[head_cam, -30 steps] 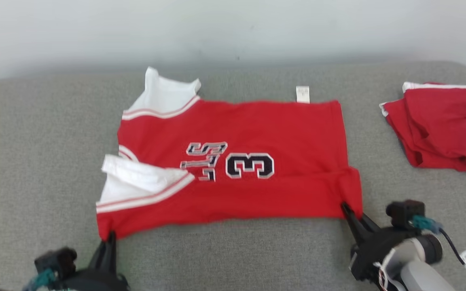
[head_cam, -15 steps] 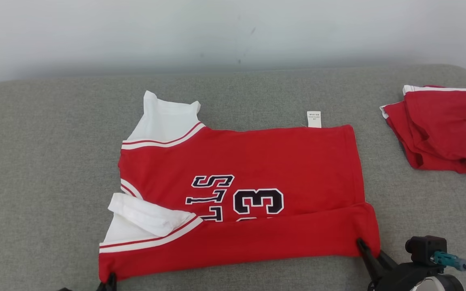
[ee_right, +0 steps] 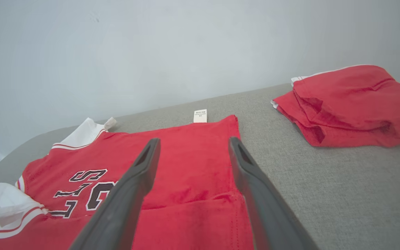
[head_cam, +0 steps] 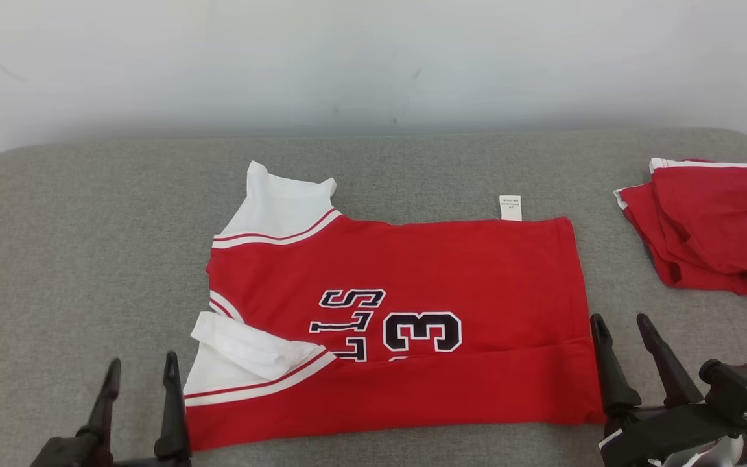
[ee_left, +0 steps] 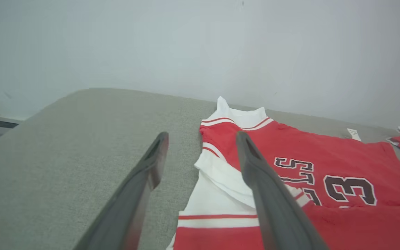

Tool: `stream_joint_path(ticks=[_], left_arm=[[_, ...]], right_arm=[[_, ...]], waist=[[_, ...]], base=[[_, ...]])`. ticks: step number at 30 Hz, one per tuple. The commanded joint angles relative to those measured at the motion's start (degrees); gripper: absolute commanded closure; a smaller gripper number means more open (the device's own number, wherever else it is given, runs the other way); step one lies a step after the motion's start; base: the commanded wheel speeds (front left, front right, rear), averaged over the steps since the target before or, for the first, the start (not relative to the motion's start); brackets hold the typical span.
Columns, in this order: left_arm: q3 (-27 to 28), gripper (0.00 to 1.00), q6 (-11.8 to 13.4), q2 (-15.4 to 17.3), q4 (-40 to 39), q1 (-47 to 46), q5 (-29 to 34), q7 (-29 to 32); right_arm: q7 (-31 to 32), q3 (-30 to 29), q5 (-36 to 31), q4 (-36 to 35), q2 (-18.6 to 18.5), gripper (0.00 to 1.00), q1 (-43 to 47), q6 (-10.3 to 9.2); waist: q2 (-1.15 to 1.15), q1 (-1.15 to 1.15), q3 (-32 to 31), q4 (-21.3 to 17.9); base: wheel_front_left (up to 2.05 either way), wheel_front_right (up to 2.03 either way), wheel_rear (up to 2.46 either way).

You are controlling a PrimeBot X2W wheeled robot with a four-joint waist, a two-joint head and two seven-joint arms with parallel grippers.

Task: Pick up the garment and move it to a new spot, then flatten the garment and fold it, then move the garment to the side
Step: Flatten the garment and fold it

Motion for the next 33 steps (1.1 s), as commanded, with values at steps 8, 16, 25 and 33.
stream_joint_path(ticks=[8, 16, 25, 33], left_arm=[[0.95, 0.0, -2.19, -2.3, 2.31, -5.9, 2.75, 0.2], [2.82, 0.0, -8.98, 3.31, 10.38, -24.37, -1.03, 11.98], [2.22, 0.0, -14.46, 6.5, 25.44, -44.31, -3.5, 26.32], [-0.17, 0.0, -16.17, 6.52, 39.61, -53.96, -2.14, 31.55]], right_arm=[[-1.21, -0.46, -4.21, -0.39, 2.36, 0.0, -0.36, 0.07], [-1.74, 3.35, -3.96, 5.49, 2.3, 0.0, -13.64, 0.06], [-4.91, 7.44, -1.93, 21.29, 3.85, 0.0, -31.63, 0.07], [-7.19, 10.17, -0.82, 33.54, 4.85, 0.0, -42.87, 0.07]], waist=[[0.0, 0.0, 1.95, -0.96], [0.0, 0.0, 9.21, -7.86], [0.0, 0.0, 16.2, -15.02], [0.0, 0.0, 19.82, -17.9]], base=[[0.0, 0.0, 0.0], [0.0, 0.0, 0.0], [0.0, 0.0, 0.0], [0.0, 0.0, 0.0]])
